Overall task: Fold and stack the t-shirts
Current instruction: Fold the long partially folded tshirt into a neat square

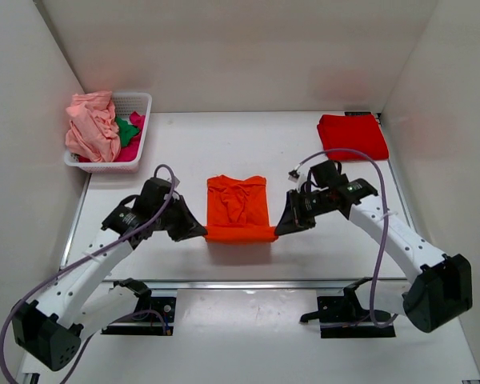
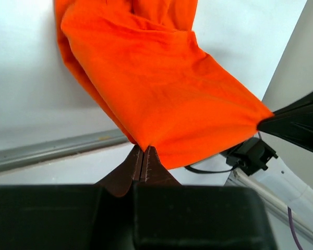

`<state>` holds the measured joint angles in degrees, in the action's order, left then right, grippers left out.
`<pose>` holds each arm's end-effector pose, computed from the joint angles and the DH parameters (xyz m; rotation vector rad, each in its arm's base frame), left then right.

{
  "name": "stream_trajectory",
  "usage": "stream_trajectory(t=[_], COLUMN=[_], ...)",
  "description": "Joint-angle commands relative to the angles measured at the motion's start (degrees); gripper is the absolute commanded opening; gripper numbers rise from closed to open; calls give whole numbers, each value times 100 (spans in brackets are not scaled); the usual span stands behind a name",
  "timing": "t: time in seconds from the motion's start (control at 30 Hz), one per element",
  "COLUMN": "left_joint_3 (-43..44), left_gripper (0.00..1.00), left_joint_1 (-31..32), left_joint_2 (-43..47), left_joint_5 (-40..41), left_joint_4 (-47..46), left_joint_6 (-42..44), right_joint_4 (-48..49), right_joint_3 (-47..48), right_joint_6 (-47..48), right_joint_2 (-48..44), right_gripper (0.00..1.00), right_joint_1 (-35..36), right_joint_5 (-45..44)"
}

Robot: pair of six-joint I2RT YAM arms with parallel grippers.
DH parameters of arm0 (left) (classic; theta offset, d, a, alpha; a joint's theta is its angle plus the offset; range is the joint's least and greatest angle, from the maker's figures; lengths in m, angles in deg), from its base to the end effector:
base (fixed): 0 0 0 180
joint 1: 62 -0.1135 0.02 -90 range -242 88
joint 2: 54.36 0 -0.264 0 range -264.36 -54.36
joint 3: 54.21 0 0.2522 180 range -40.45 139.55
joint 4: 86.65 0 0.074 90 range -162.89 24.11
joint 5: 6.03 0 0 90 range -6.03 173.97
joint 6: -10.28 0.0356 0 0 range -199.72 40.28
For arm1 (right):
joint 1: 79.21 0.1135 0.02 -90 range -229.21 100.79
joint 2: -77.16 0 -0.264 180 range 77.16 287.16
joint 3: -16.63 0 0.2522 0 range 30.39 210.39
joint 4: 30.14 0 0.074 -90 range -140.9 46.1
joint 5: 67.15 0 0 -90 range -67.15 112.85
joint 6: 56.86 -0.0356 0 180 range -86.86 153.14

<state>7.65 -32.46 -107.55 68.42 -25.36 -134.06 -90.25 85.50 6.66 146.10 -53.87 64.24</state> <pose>0.1492 -0.0955 0.2768 -0.4572 2.6595 -0.8833 0.1955 0.1186 0.2722 -0.2469 2.7270 1.2427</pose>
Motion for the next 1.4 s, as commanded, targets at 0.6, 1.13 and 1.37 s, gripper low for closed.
stream_trajectory(t=[0.6, 1.13, 1.37], left_joint_3=[1597, 1940, 2134], left_gripper=[0, 7, 10], left_joint_1=[-1319, -1582, -1670], left_joint_2=[-2414, -4067, -4586], left_joint_5=[219, 333, 386], left_joint_4=[-1316, -2344, -2757], left_joint_6=[1330, 1462, 1365], right_joint_4=[81, 881, 1364], right_joint_3=[2830, 3901, 4201], right_joint_6=[1136, 1365, 1277], right_joint_2=[2640, 4406, 4943], right_gripper=[0, 0, 0], right_joint_1=[-837, -1181, -1207], right_joint_5=[-148, -157, -52])
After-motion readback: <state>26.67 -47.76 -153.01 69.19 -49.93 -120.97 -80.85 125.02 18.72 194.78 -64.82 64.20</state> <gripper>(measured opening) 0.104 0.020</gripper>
